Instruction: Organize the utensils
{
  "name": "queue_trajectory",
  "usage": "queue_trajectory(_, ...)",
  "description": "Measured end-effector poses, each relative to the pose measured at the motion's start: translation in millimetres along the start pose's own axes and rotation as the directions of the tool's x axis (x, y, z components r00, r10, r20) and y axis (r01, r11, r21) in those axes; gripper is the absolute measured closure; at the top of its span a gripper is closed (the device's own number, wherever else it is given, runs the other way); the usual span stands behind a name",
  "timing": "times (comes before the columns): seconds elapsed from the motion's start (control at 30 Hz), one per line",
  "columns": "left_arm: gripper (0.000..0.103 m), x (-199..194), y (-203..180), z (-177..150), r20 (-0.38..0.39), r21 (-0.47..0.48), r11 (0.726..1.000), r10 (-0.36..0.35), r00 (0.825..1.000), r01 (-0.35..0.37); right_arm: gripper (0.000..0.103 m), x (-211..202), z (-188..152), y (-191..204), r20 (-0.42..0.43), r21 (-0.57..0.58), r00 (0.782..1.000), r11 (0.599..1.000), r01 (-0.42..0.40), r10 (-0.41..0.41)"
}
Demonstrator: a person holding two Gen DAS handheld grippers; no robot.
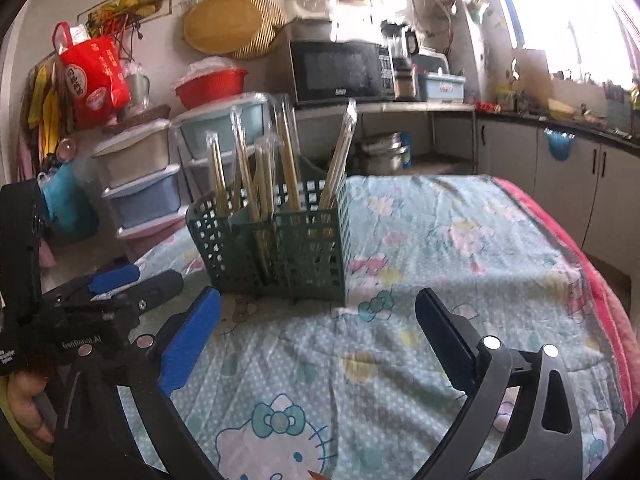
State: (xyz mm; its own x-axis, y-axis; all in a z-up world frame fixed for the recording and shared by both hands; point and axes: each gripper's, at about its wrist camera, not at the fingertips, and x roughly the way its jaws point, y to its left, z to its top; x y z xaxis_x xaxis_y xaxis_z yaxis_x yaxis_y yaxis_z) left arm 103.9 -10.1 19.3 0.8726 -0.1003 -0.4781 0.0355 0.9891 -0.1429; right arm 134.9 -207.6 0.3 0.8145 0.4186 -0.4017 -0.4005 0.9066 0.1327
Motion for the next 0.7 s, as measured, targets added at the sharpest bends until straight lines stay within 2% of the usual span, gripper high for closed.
queue_trajectory(0.27,0.011,-8.9,3.7,-6.3,0.067,-0.005,1.0,-0.005,0.998,0.005,0.007,-13.1,-12.2,5.4,0.117,-0.058,0.99,0.995,0.083,-0.076)
queue_trajectory(0.4,0.011,-11.2,3.0,-9.4,0.088,0.0,1.0,0.007,0.996,-0.007,0.007,-14.9,-14.7,5.2,0.14,-0.057,0.987,0.994,0.092,-0.084)
queue_trajectory(0.7,0.011,-11.5,3.8,-12.5,0.098,-0.005,1.0,-0.029,0.995,0.03,0.007,-16.7,-16.4,0.3,0.152,-0.025,0.983,0.994,0.106,-0.101)
